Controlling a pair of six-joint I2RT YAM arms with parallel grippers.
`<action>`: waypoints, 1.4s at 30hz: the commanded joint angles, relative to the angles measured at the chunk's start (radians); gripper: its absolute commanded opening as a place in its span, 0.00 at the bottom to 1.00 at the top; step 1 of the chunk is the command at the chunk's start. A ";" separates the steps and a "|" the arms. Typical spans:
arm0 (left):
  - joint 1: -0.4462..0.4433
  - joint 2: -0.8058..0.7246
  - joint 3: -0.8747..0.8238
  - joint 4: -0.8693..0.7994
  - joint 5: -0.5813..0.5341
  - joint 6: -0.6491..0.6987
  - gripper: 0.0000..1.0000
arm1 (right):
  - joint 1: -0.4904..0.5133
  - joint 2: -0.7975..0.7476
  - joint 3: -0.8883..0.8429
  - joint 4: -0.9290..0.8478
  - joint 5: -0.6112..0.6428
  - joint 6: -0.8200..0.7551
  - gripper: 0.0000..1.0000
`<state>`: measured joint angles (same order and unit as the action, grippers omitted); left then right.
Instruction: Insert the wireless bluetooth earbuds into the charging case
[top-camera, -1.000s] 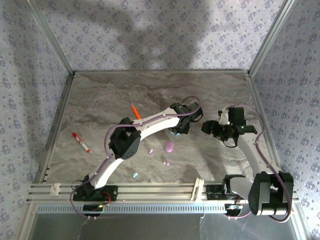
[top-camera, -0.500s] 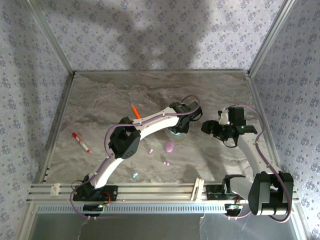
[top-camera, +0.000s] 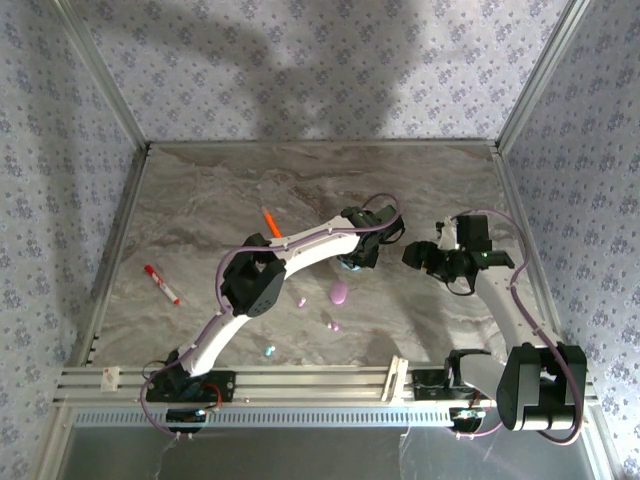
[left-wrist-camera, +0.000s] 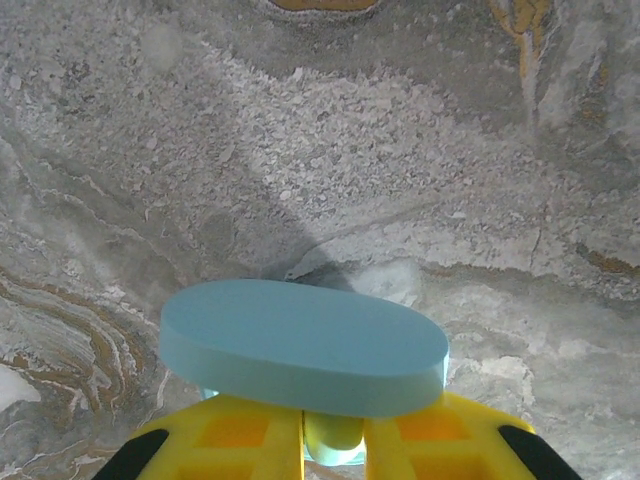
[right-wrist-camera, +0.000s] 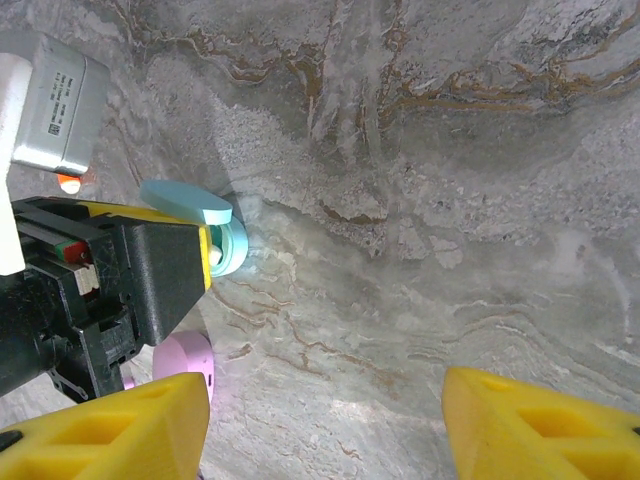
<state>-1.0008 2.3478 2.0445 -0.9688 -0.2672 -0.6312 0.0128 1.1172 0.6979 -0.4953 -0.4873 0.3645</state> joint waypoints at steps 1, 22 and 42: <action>0.004 0.028 0.006 -0.007 0.008 -0.011 0.20 | -0.006 -0.005 -0.008 0.003 -0.015 -0.018 0.65; -0.009 -0.031 0.001 -0.010 0.041 -0.013 0.35 | -0.005 0.000 -0.008 0.007 -0.019 -0.018 0.65; 0.026 -0.264 -0.219 0.138 0.124 -0.003 0.44 | -0.005 0.012 0.002 -0.002 -0.008 -0.021 0.65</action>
<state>-0.9943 2.1666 1.8767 -0.8665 -0.1677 -0.6376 0.0128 1.1210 0.6979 -0.4892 -0.4870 0.3645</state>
